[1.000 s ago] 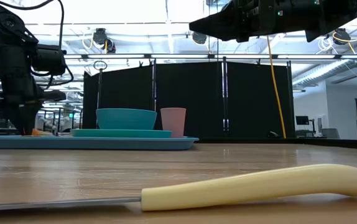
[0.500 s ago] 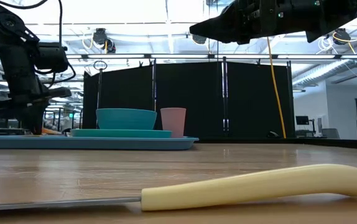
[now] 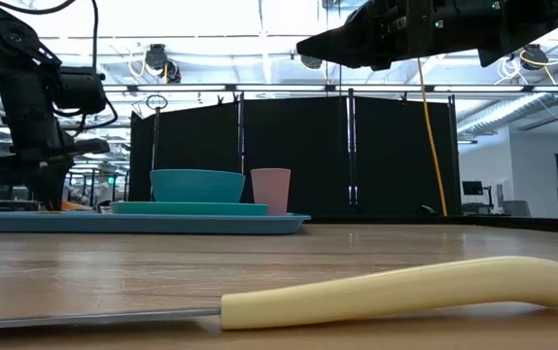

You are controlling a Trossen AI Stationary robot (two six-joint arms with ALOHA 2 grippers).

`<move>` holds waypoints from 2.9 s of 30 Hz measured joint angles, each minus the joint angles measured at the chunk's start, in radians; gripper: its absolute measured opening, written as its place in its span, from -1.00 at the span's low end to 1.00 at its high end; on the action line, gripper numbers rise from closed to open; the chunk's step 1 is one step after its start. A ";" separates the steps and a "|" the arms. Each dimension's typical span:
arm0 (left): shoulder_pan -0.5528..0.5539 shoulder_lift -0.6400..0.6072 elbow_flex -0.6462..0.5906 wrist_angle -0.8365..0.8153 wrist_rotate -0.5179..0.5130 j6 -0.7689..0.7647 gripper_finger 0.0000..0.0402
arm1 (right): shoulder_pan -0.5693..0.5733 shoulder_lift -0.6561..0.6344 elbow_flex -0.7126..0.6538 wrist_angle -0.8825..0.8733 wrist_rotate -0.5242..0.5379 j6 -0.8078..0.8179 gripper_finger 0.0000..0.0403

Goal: Set up tray
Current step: Put the orange fork on the yellow napkin on the blue serving tray

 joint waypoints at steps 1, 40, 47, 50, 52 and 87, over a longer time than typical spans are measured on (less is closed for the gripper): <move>-0.005 0.000 0.000 0.000 -0.012 0.000 -0.95 | 0.000 0.000 0.000 -0.002 0.000 0.000 -0.97; -0.143 -0.001 0.000 -0.029 -0.121 -0.161 -0.93 | 0.000 0.000 0.000 -0.013 0.000 0.026 -0.97; -0.143 -0.001 0.000 -0.016 -0.124 -0.172 -0.96 | 0.000 0.000 0.000 -0.013 0.000 0.026 -0.97; -0.143 -0.001 0.000 -0.016 -0.121 -0.172 -0.94 | 0.000 0.000 0.000 -0.013 0.000 0.026 -0.97; -0.143 -0.001 0.000 -0.016 -0.111 -0.174 -0.85 | 0.000 0.000 0.000 -0.013 0.000 0.026 -0.97; -0.177 -0.054 0.000 0.005 -0.227 -0.069 -0.87 | 0.000 0.000 0.000 -0.013 0.000 0.026 -0.97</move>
